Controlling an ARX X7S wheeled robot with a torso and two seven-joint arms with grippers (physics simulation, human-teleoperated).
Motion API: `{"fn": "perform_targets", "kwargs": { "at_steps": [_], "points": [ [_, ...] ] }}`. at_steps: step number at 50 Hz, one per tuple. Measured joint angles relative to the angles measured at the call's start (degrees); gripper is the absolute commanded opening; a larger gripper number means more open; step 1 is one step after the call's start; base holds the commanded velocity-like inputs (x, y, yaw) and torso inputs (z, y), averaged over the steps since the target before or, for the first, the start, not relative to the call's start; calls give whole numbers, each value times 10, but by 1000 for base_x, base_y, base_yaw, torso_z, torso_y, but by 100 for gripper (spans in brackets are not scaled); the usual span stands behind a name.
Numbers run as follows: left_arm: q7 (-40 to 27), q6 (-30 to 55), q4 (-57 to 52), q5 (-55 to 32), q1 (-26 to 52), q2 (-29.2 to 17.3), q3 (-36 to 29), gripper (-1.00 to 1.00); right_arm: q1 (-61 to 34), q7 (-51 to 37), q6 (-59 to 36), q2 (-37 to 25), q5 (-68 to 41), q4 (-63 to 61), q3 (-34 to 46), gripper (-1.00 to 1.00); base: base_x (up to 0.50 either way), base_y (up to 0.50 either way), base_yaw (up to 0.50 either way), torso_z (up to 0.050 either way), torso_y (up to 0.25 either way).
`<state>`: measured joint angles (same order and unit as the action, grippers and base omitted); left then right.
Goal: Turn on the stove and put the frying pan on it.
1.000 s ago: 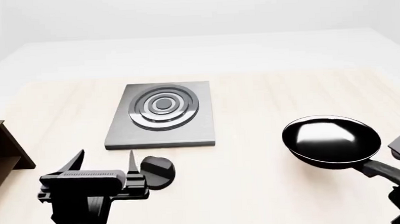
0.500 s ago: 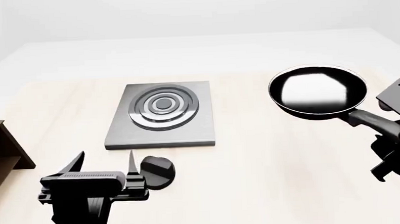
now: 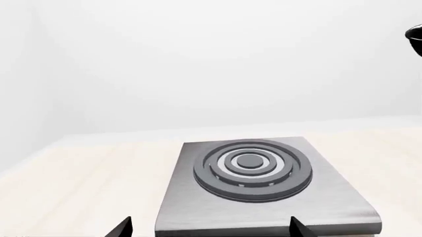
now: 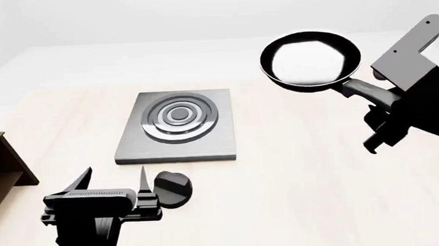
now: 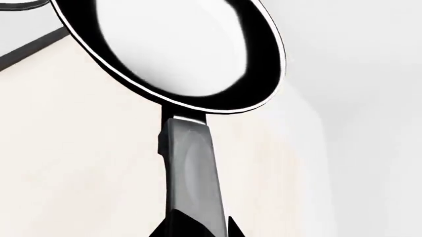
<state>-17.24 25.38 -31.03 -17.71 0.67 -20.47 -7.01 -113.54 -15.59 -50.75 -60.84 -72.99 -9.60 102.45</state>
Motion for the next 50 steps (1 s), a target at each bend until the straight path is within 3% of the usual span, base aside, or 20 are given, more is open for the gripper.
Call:
{"fn": "perform_targets", "kwargs": {
  "at_steps": [50],
  "points": [
    [8, -30, 15, -34, -4, 0, 16, 100, 95, 11, 144, 226, 35, 204, -45, -100, 0, 0, 0, 0, 2]
  ]
}}
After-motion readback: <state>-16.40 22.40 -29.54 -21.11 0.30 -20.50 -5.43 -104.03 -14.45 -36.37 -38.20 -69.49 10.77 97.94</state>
